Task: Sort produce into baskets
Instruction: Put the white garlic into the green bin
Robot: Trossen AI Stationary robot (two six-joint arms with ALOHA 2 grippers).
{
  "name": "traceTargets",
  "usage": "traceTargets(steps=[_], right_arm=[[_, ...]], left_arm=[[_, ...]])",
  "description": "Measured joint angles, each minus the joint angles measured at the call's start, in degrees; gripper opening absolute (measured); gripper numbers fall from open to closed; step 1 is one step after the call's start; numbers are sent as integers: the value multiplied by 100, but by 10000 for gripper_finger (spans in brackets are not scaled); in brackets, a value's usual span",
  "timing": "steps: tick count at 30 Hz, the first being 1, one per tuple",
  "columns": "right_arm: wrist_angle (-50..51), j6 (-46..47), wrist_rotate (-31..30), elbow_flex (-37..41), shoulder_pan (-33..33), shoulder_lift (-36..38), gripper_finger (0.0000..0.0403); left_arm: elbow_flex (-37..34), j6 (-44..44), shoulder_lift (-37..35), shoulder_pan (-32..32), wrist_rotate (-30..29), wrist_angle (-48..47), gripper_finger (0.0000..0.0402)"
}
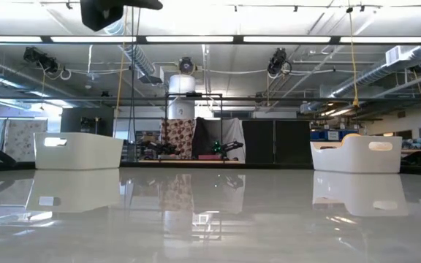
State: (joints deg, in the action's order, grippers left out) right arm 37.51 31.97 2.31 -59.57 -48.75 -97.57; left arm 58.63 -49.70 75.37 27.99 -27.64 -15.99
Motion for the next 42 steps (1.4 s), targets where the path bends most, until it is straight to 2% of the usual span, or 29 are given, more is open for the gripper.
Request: traceTargets(steps=[11, 18, 25, 28, 36, 42], right_arm=[[94, -1146, -879, 0, 1284, 390, 64], [-251, -1518, -882, -154, 2233, 432, 67], [-1387, -1546, -837, -405, 2737, 434, 67], [-1645, -1550, -826, -522, 2836, 436, 67], [-2225, -1727, -883, -653, 3030, 436, 67], [-2380, -1903, -1356, -658, 3062, 436, 67]], left_arm=[[0, 153, 46, -2, -4, 177, 234], [0, 302, 361, -58, -27, 568, 235], [-2, 318, 764, -182, 2, 1137, 241], [-2, 312, 796, -255, 10, 1139, 262], [-2, 300, 796, -558, 9, 1450, 349], [-2, 300, 796, -703, 196, 1653, 375]])
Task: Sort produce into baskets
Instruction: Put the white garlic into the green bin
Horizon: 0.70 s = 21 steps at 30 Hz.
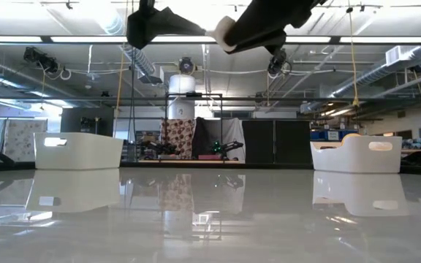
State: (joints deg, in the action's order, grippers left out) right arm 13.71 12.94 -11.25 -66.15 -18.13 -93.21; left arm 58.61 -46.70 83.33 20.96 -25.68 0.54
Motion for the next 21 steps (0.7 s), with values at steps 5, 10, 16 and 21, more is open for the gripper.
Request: traceTargets(steps=[5, 10, 16, 21], right_arm=[[-38, -125, -572, 0, 0, 0, 67], [-261, -422, -1243, 0, -20, 0, 67], [-700, -863, -1427, 0, -20, 0, 68], [-982, -1019, -1431, 0, -20, -2, 68]], left_arm=[[0, -12, 0, -42, 90, -66, 376], [0, -314, 0, -149, 90, -64, 376], [0, -235, 0, -328, 84, -121, 376], [0, -157, -3, -412, 86, -313, 376]])
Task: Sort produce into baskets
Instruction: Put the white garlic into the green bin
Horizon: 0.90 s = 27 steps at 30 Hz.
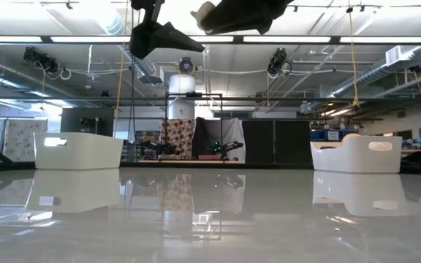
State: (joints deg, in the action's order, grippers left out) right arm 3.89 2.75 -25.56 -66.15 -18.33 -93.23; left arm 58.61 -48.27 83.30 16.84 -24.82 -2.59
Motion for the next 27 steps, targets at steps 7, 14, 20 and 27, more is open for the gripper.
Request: traceTargets(steps=[7, 14, 20, 27], right_arm=[[7, 133, -29, 2, 0, 67, 68], [17, 154, -25, 4, 0, 98, 69], [42, 168, -76, 9, 4, 98, 113], [112, 489, -56, 9, 13, 111, 192]], left_arm=[[6, 303, -10, 3, 4, 30, 336], [9, 313, -17, -1, 235, 28, 232], [9, 430, -17, -87, 390, 8, 160], [9, 634, -78, -124, 397, -61, 136]])
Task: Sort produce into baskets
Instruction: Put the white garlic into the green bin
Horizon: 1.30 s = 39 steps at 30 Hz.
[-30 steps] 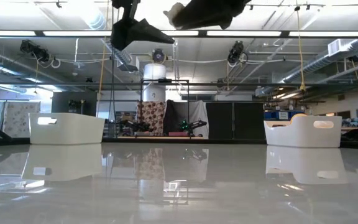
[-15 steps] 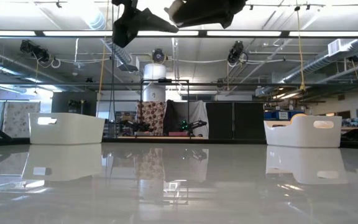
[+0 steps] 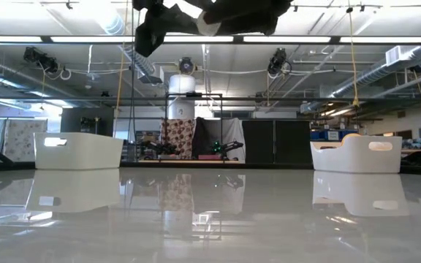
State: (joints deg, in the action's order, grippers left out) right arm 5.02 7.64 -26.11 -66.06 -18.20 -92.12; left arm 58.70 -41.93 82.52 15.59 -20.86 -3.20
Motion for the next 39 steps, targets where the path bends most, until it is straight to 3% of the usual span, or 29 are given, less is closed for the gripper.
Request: traceTargets(steps=[5, 10, 16, 22, 26, 29, 35, 39], right_arm=[[882, 1286, -59, -26, 56, 39, 219], [1749, 2372, 635, -15, 255, 24, 222], [2265, 2513, 972, -15, 523, 20, 222], [2332, 2510, 1390, -15, 808, 17, 222], [2309, 2490, 1557, -13, 911, 15, 222], [2221, 2366, 1738, -9, 965, 13, 222], [2107, 2069, 2160, -7, 1063, 13, 222], [2137, 2057, 2349, -7, 1151, 9, 222]], left_arm=[[-31, -230, -386, -3, 130, -1209, 134], [-16, -1060, -1111, 112, 654, -3269, 134], [-17, -2146, -1815, 846, 2176, -4584, 133], [-14, -3078, -1771, 2034, 3150, -5366, 133], [-245, -3588, -1658, 2634, 3186, -5214, 133], [-535, -3970, -1646, 2943, 3240, -4599, 133], [-1154, -4720, -1646, 3371, 3546, -3609, 133], [-1433, -4991, -1646, 3571, 3588, -3443, 133]])
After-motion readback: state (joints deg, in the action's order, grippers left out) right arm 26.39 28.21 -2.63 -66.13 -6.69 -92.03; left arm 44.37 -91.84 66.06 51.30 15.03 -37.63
